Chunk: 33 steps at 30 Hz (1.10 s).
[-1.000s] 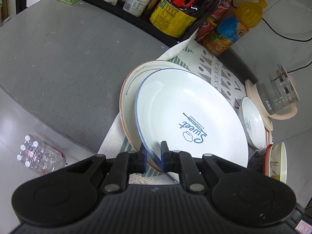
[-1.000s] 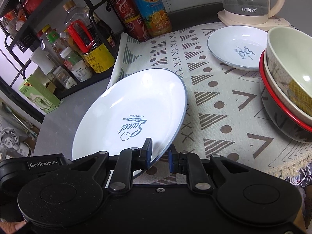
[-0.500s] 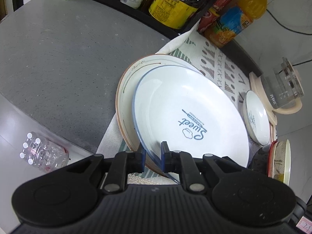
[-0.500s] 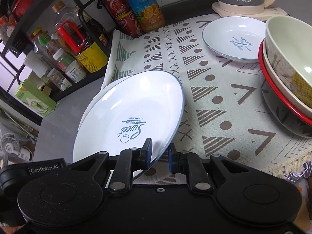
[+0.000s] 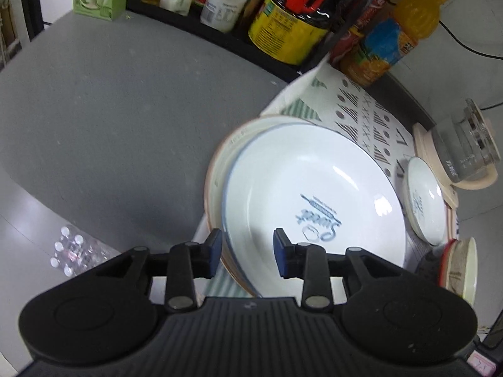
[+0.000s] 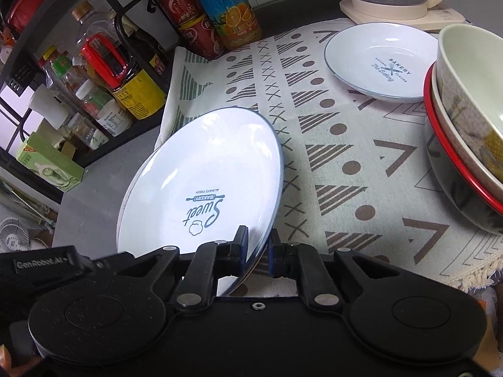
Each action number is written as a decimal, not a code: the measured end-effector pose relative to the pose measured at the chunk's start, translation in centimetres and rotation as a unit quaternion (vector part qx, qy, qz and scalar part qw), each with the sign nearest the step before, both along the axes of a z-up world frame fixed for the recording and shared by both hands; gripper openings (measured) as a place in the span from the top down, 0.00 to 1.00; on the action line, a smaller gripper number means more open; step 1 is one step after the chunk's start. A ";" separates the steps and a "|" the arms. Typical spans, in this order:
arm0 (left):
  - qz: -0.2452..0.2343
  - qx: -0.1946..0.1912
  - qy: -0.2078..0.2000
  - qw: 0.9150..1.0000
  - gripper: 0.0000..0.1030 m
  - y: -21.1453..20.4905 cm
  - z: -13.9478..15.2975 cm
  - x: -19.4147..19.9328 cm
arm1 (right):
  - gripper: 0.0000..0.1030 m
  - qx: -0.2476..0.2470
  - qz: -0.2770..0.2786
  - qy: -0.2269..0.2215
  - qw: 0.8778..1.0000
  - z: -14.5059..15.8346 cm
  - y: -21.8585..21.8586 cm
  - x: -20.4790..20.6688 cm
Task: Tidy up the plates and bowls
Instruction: 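Lower the 'Sweet' plate onto the flower-pattern plate with both tools, then open both tools and release the 'Sweet' plate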
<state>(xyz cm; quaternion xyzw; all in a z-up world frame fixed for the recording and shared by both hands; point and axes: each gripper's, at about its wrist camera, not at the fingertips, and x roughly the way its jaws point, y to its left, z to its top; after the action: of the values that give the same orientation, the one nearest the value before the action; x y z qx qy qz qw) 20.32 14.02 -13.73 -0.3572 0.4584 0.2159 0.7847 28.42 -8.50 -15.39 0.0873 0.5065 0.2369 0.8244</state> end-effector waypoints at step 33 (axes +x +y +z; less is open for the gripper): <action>0.011 0.017 0.031 0.999 0.77 1.9 -1.6 2.0 | 0.71 -0.034 0.028 0.000 0.999 -1.2 1.6 1.8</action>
<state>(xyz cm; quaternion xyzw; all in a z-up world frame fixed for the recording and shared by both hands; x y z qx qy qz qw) 22.34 15.94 -15.35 -0.3422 0.4746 0.2435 0.7735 30.22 -6.93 -16.55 0.0448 0.5166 0.2420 0.8201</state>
